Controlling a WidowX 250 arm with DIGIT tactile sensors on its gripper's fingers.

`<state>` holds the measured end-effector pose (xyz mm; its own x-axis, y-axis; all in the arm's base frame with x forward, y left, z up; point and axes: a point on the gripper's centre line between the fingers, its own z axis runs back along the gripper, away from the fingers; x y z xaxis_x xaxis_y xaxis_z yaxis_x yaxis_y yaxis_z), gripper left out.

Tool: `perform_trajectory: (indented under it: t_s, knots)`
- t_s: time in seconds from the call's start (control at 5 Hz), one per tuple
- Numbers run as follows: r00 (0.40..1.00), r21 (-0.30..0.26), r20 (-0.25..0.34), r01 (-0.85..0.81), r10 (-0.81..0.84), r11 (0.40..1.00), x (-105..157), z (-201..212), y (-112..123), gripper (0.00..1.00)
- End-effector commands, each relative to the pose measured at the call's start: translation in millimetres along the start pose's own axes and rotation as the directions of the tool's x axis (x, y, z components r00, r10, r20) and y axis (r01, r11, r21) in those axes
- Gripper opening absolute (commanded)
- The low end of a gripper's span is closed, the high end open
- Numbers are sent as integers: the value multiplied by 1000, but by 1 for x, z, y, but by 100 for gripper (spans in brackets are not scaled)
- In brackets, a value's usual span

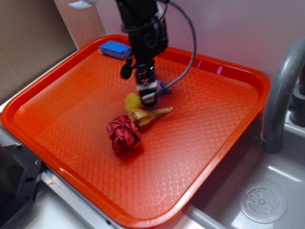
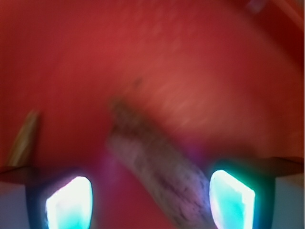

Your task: Grab the wood chip.

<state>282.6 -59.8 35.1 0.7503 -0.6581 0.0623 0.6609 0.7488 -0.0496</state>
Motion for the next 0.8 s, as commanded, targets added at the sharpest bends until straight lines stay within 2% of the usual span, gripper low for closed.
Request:
perform_trajectory:
  t_s: [0.0,0.4,0.6]
  knots:
    - [999,112,29,40,-44,993,8,7,-6,100]
    - [997,128,-38,73,-68,989,15,-23,-5,100]
    - [999,123,-30,49,-45,991,14,-20,-5,0]
